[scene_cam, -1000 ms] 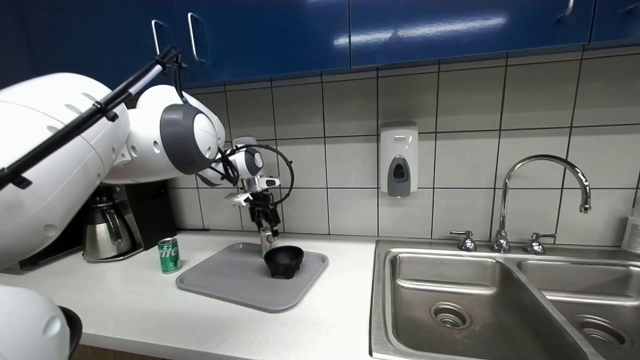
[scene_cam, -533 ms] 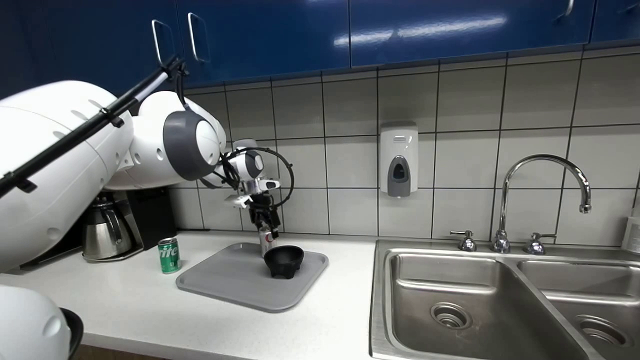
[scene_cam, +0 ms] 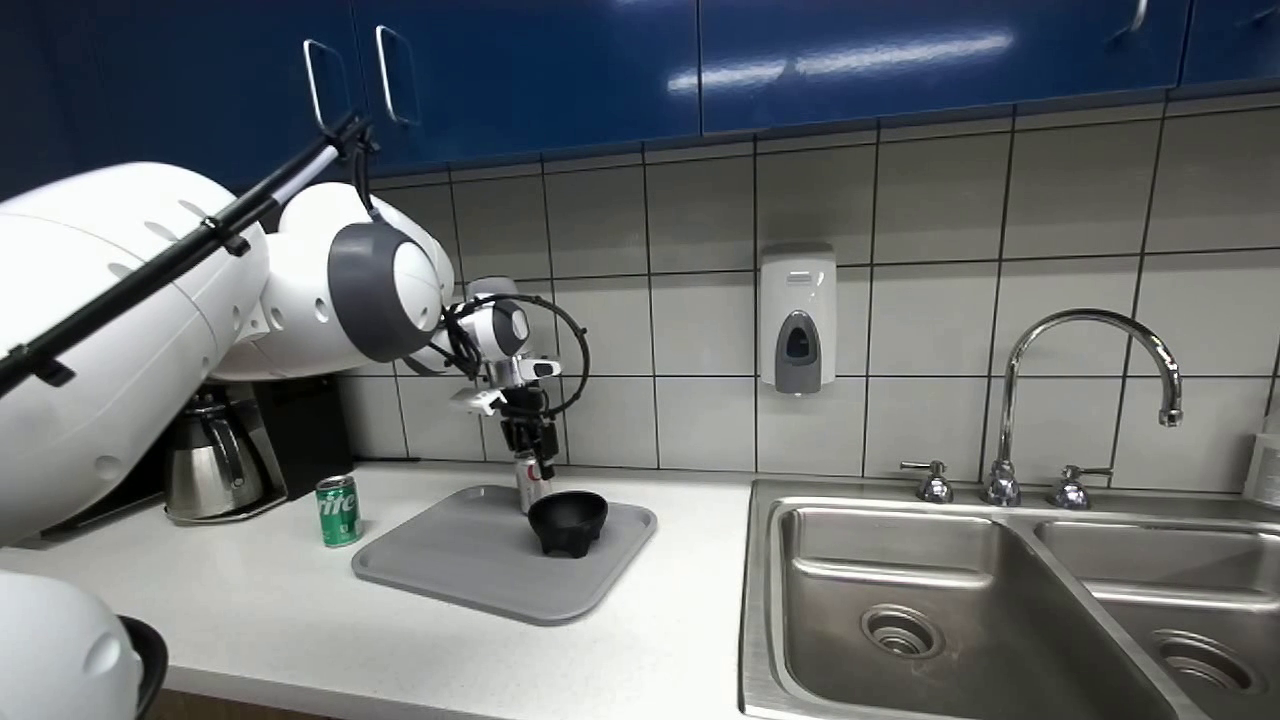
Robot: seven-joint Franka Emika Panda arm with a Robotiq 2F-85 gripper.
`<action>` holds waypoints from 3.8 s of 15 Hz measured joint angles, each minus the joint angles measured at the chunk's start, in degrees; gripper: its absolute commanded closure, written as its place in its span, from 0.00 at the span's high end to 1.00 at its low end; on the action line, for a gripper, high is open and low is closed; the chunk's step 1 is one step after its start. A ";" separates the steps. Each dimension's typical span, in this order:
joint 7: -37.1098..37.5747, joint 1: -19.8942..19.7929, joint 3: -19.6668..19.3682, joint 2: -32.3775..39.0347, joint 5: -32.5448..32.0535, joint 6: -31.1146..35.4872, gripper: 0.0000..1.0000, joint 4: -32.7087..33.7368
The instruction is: Remove the objects on the tray
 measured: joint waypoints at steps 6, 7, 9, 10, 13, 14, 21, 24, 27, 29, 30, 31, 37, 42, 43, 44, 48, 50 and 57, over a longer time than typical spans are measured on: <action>0.00 -0.16 0.00 0.00 0.38 -0.02 0.38 0.02; 0.00 -0.16 0.00 0.00 0.38 -0.03 0.38 0.04; 0.00 -0.16 0.00 -0.05 0.39 -0.02 0.38 0.07; 0.00 -0.16 0.00 -0.12 0.39 0.00 0.38 0.09; 0.00 -0.17 0.00 -0.48 0.39 0.16 0.38 0.19; 0.00 -0.17 0.00 -0.56 0.39 0.22 0.38 0.32; 0.00 -0.39 0.00 -0.66 0.39 0.39 0.38 1.06; 0.00 -0.83 0.00 -0.66 0.39 0.45 0.38 1.50; 0.00 -1.21 -0.02 -0.67 0.39 0.52 0.38 1.89; 0.00 -1.28 -0.04 -0.67 0.39 0.56 0.38 2.13; 0.00 -1.31 -0.06 -0.67 0.39 0.57 0.38 2.28; 0.00 -1.34 -0.10 -0.67 0.39 0.57 0.38 2.43; 0.00 -2.33 -0.17 -0.66 0.39 0.56 0.38 3.49; 0.00 -3.51 -0.17 -0.41 0.39 0.52 0.38 4.50; 0.00 -3.69 -0.17 -0.27 0.39 0.50 0.38 4.80; 0.00 -3.84 -0.17 -0.14 0.39 0.49 0.38 5.09; -0.01 -4.17 -0.17 1.11 0.39 0.40 0.38 7.15; -0.01 -4.30 -0.17 2.10 0.39 0.35 0.38 8.47; -0.01 -5.48 -0.17 5.17 0.39 -0.11 0.38 13.16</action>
